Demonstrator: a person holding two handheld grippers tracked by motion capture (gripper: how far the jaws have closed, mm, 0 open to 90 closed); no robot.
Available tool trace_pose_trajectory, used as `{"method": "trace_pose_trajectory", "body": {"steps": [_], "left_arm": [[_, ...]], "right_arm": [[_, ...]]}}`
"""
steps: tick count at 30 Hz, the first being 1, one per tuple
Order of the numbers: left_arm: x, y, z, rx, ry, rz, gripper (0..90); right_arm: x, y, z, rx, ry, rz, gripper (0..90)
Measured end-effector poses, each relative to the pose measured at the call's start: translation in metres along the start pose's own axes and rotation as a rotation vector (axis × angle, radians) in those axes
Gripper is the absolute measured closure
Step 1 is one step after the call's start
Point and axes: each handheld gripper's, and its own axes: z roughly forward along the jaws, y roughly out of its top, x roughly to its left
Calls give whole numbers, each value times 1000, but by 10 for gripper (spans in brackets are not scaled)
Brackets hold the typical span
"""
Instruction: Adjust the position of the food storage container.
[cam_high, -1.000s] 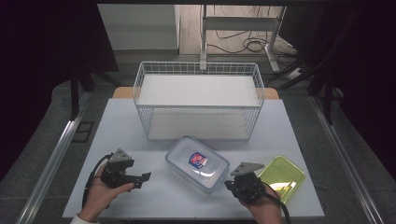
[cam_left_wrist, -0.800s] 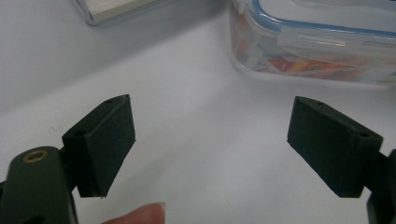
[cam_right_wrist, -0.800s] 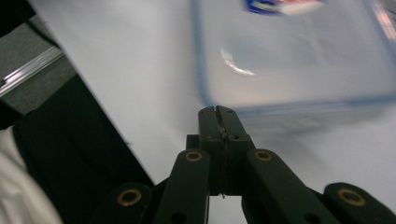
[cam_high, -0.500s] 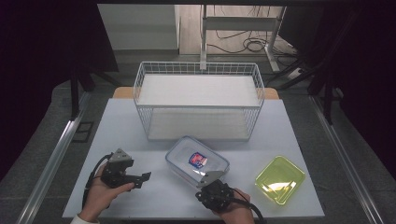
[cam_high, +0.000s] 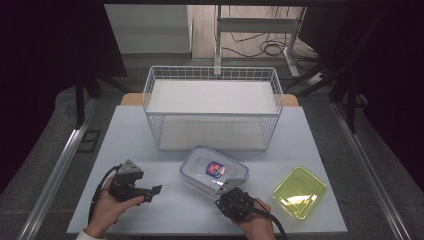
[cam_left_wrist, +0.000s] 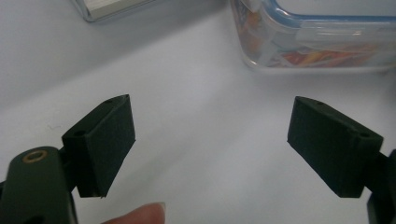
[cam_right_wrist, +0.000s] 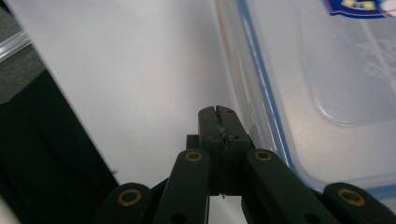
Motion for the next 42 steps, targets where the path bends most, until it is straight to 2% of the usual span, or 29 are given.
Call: {"method": "trace_pose_trajectory", "body": {"steps": [12,26,32,37,38,41,42], "left_arm": [[-2,-1,3,12,0,8,152],[-4,-1,6,21,-4,15,151],[-6,0,7,17,-11,11,150],[-6,0,6,17,-11,12,149],[-6,0,5,13,-10,10,149],[-7,0,5,8,-10,7,149],[-8,1,4,5,-9,8,149]], "right_arm": [[-24,-4,-3,-20,-97,64,891],[-44,-3,-4,-39,-156,128,890],[-50,-4,-1,-47,-162,144,891],[-49,-5,-4,-59,-151,147,890],[-49,-6,-10,-82,-132,153,889],[-50,-7,-20,-108,-115,160,889],[-52,-9,-30,-127,-98,167,889]]}}
